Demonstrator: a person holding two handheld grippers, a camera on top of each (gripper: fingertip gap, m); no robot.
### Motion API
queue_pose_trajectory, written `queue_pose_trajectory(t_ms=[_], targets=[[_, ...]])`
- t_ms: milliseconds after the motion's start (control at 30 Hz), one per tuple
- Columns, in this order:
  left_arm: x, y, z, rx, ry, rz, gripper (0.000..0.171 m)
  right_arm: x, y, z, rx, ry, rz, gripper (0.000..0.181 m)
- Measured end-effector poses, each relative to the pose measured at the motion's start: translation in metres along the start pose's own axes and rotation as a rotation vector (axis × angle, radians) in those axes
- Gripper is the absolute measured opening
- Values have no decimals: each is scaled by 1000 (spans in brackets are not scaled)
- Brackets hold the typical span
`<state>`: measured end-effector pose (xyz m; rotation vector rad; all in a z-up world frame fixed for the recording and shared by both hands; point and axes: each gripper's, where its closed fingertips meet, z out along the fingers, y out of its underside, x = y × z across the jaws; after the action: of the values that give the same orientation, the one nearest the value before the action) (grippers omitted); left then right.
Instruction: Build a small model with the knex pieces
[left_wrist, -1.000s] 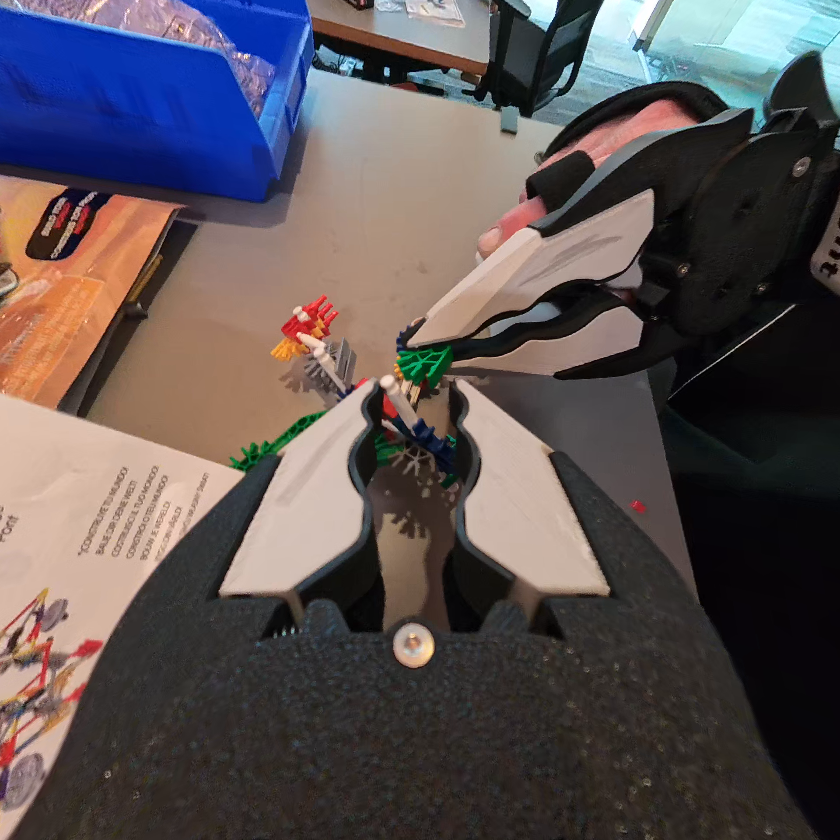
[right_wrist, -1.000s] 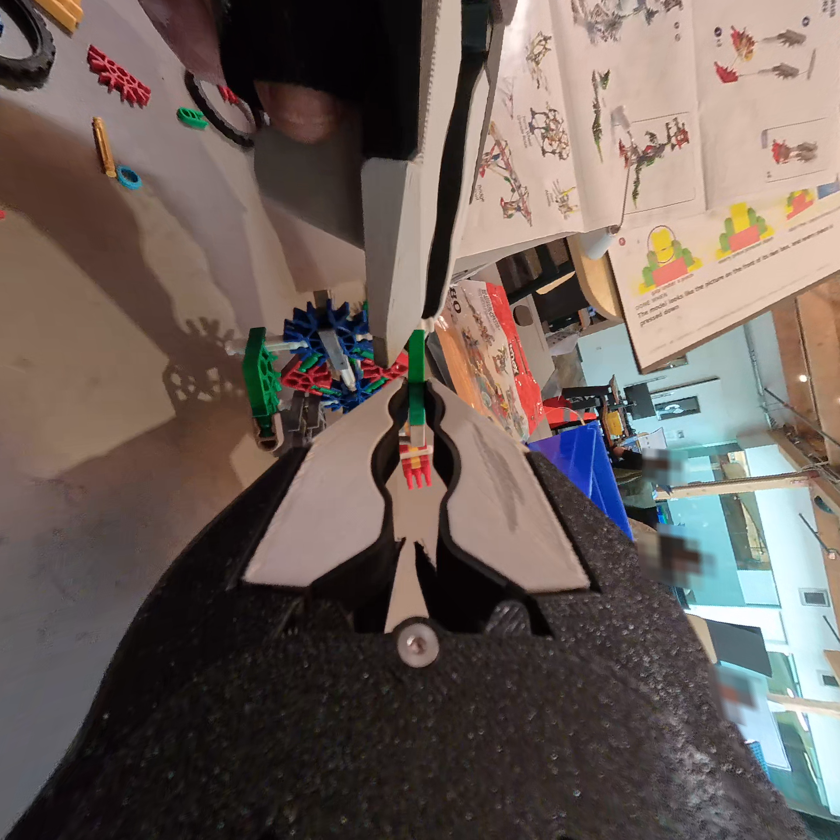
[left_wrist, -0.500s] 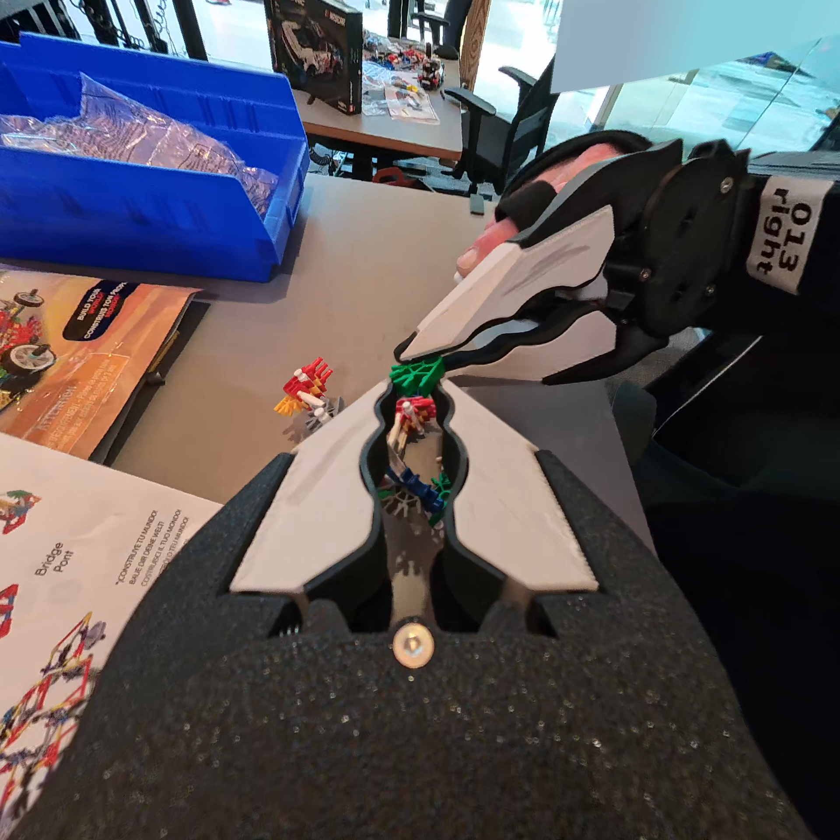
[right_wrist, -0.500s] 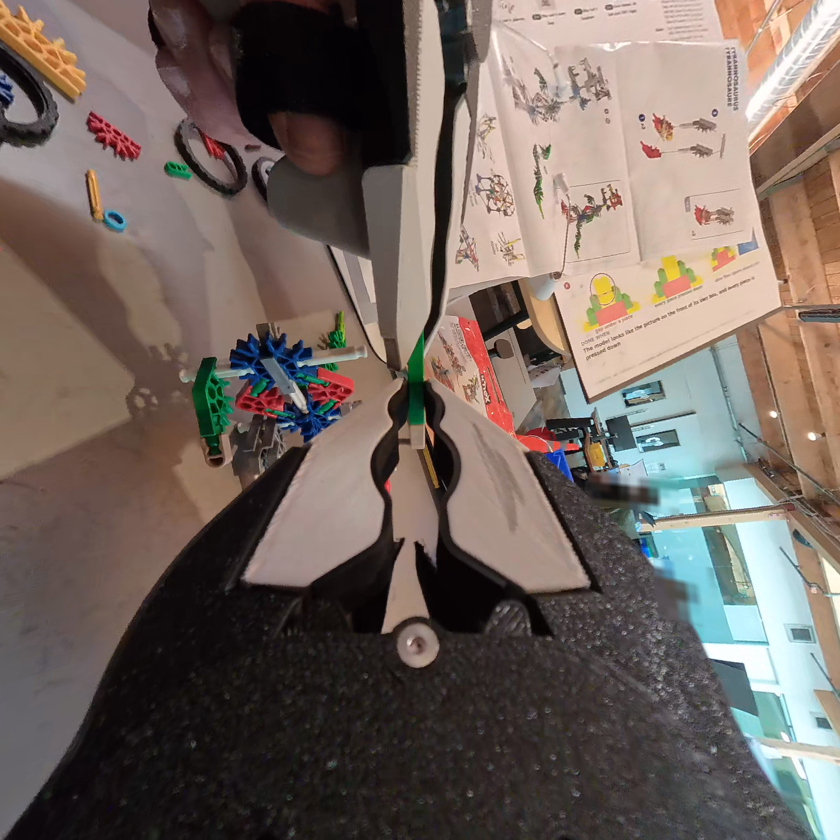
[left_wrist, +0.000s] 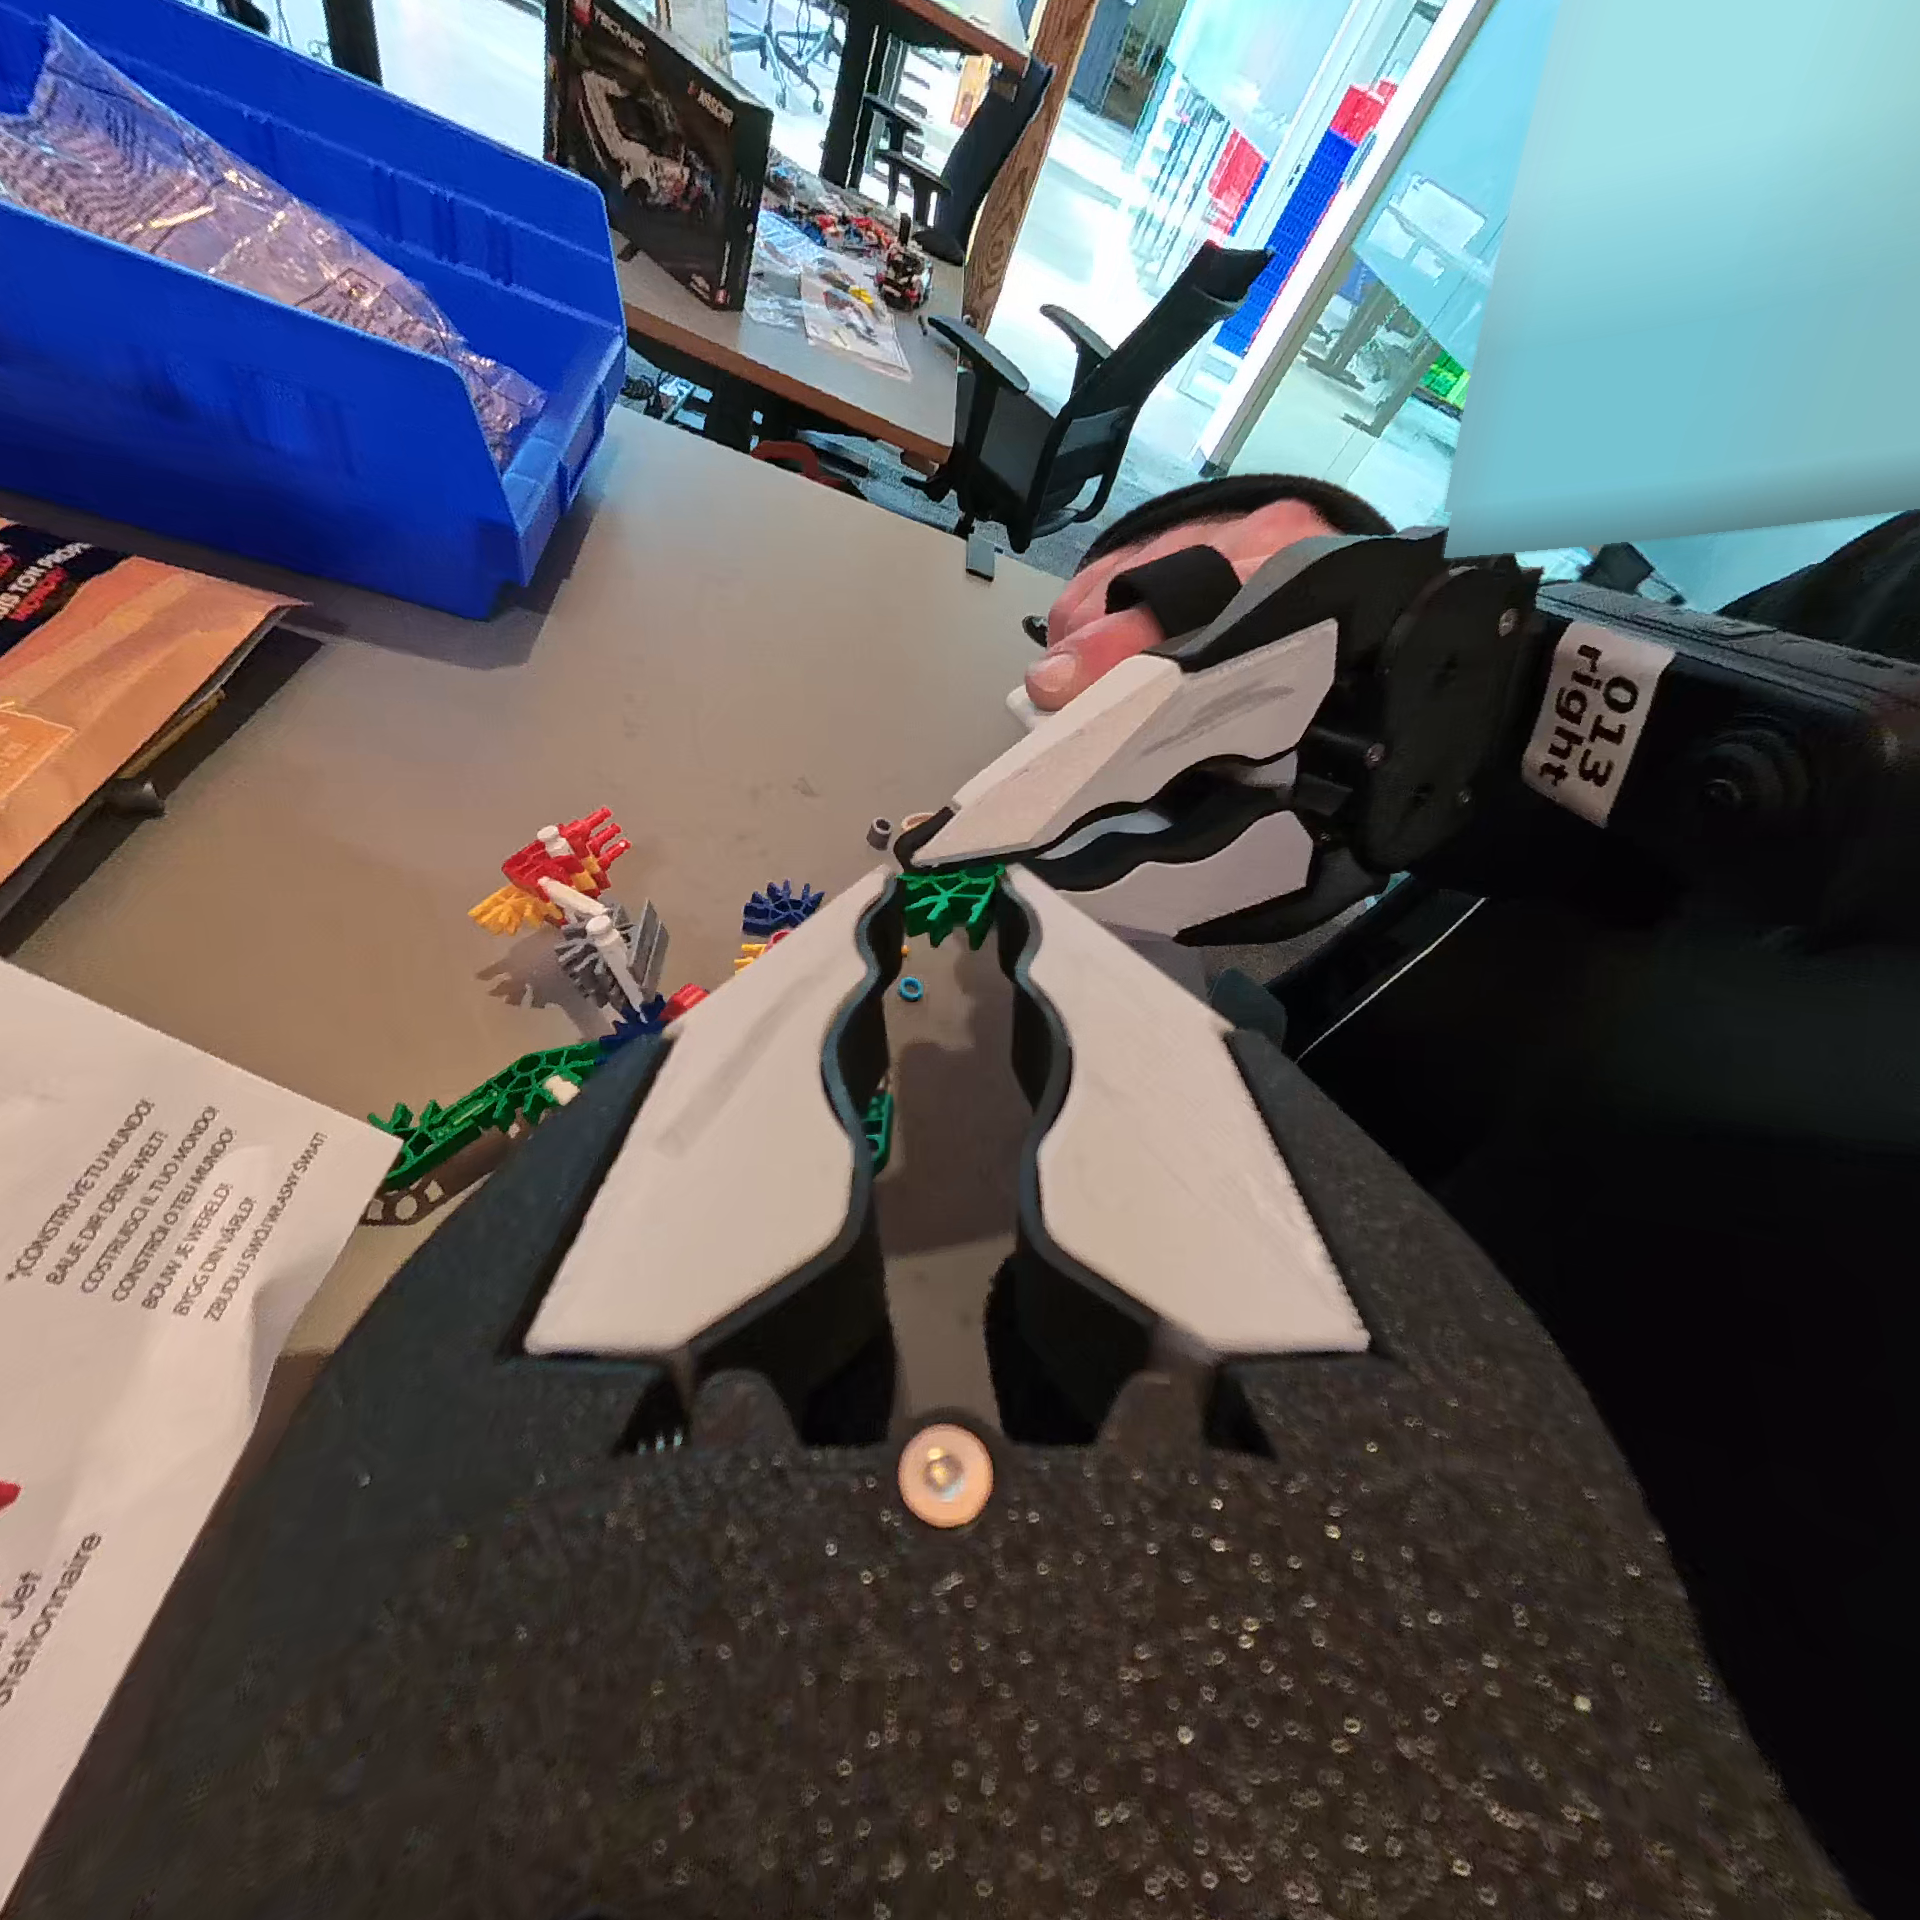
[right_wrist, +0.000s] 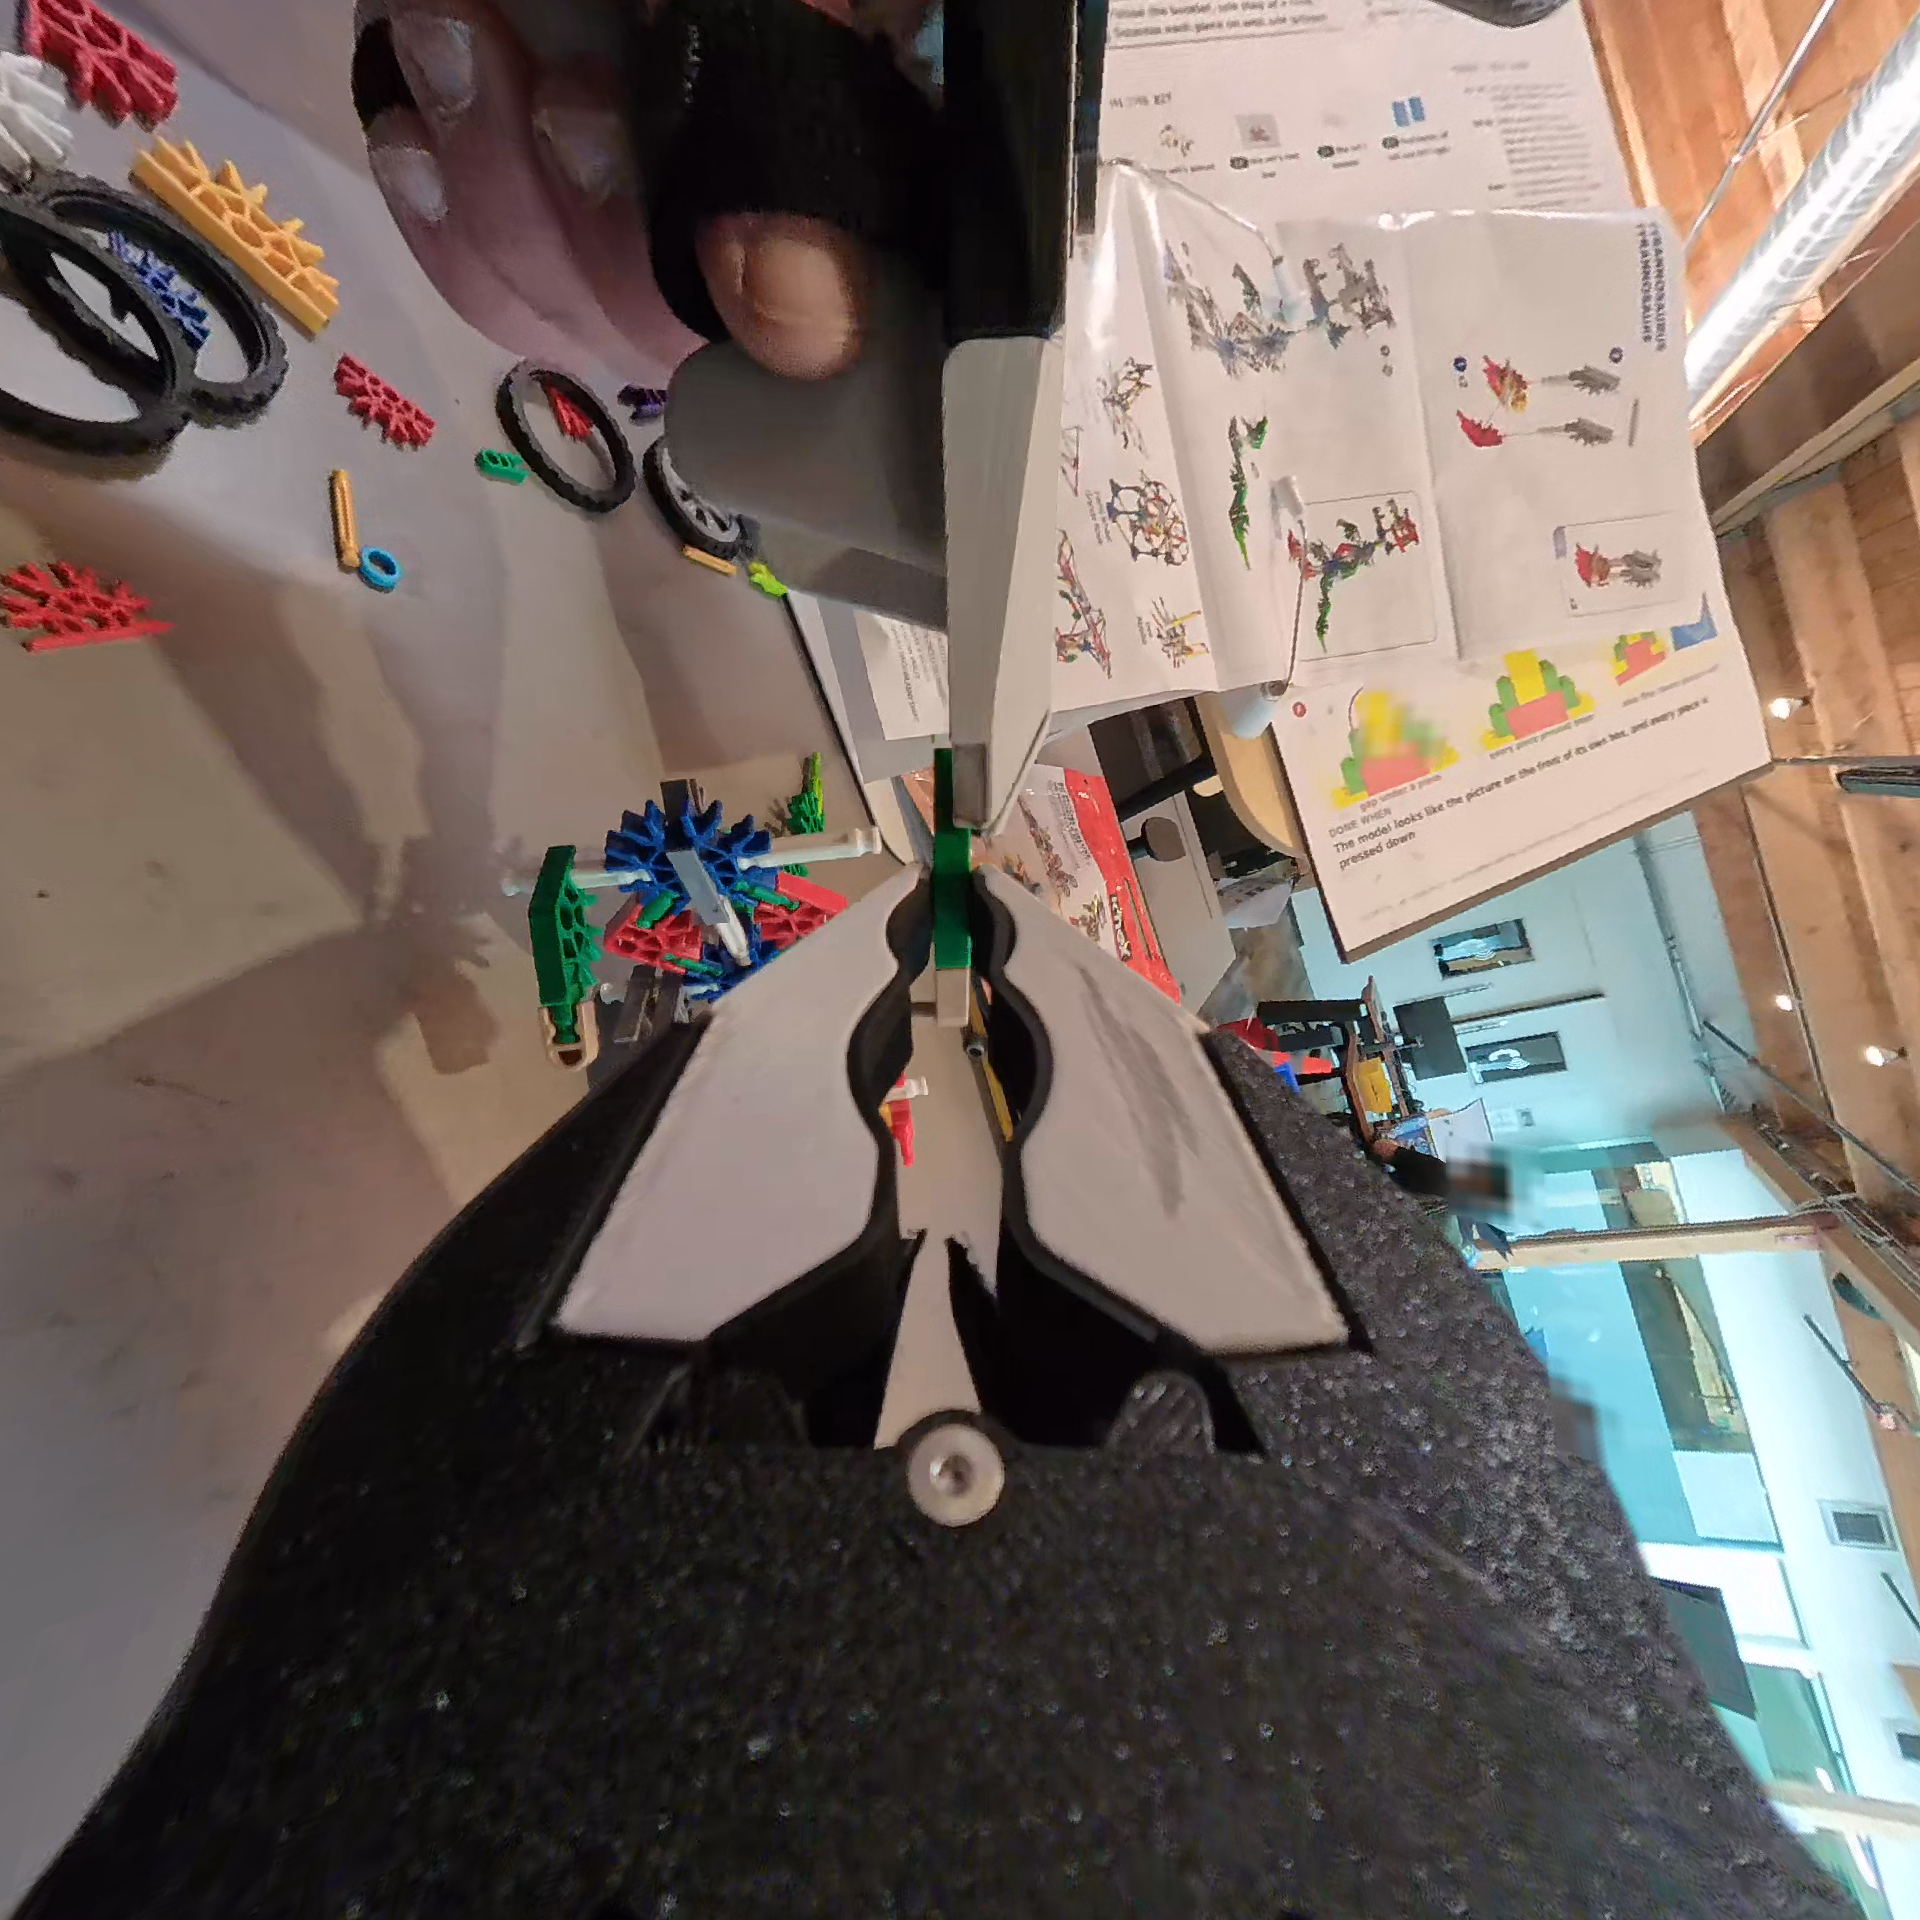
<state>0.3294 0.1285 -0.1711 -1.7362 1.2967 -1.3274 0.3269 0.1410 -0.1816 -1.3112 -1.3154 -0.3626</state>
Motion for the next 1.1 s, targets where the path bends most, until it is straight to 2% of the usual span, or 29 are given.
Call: queue_pose_trajectory(t_ms=[200, 333, 400, 600, 667, 733, 767, 867, 933, 1100], targets=[[2, 1, -3, 19, -1, -3, 13, -1, -4, 0, 6, -16, 72, 7], [3, 0, -7, 44, 31, -68, 13, 1, -7, -3, 47, -49, 196, 10], [3, -5, -10, 90, 49, -106, 0, 2, -8, -3, 51, -55, 243, 14], [5, 1, -10, 71, 56, -90, 2, -12, -10, -3, 58, -135, 312, 6], [5, 6, -10, 34, 32, -23, 17, -13, -5, -2, 35, -162, 355, 5], [7, 9, -8, 2, 31, 8, 28, -11, -2, -2, 14, -141, 316, 6], [7, 10, -7, -8, 20, 26, 27, -11, -1, -2, 0, -128, 275, 5], [8, 10, -5, -24, -34, 153, 9, -15, -5, -2, -8, -105, 186, 6], [6, 13, -3, -63, -97, 286, 1, -15, -8, -3, -2, -111, 229, 6], [8, 12, -3, -102, -174, 495, 0, -12, -8, -7, 33, -146, 407, 8]])
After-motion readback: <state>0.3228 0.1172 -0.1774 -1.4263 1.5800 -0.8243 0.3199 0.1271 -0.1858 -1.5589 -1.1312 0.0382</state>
